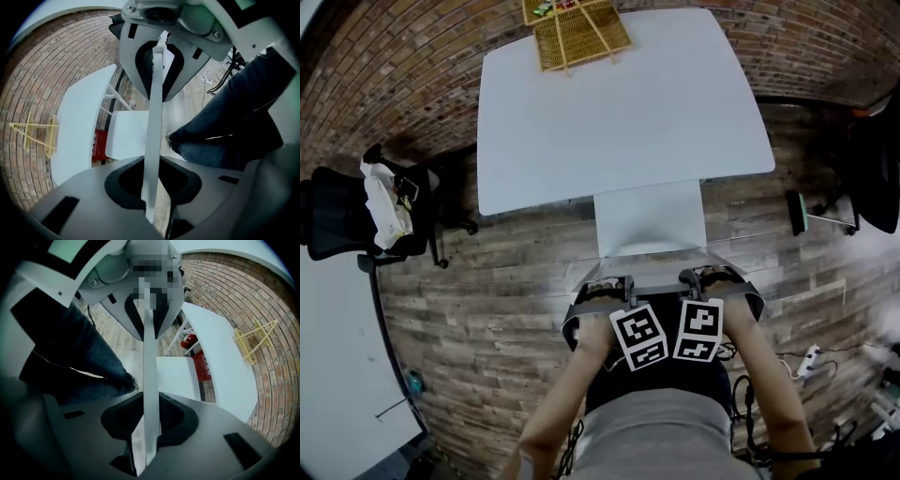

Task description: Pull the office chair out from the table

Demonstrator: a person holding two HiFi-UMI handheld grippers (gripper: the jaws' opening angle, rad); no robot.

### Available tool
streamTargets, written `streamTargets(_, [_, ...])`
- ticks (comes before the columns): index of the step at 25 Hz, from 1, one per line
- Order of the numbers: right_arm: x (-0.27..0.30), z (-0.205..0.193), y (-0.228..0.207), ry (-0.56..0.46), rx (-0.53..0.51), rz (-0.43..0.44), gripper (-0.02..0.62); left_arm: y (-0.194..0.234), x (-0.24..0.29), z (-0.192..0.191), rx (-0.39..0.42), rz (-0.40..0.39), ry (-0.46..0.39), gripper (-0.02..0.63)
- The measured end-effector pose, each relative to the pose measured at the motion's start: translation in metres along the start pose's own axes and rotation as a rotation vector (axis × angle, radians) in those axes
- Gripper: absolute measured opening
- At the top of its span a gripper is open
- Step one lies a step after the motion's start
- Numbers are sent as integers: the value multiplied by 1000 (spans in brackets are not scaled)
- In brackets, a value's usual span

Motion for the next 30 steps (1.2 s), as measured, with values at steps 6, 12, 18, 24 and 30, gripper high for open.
streamTargets(6, [-3, 7, 27, 8, 9, 11, 84, -27, -5, -9, 19, -2, 0, 84])
streamTargets(12, [-4, 19, 49, 20, 28, 11, 84, -46, -9, -22, 47, -3, -10, 83])
streamTargets(18, [-4, 21, 57, 34, 47, 14, 84, -54, -10, -25, 57, -5, -7, 83])
streamTargets(24, [-7, 20, 74, 32, 48, 18, 84, -70, -13, -26, 60, -2, 6, 83])
streamTargets(30, [-12, 21, 99, 24, 17, 24, 84, -96, -18, -28, 31, 0, 25, 83])
Point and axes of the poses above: the fingertips, and each gripper's own axes: x forward along the fingers, y to its left, z out of its top, the point moved 1 cm from there along -x, backward along the fingers, and after that the axes turned 7 degrees about -x, right-handed, at the moved point
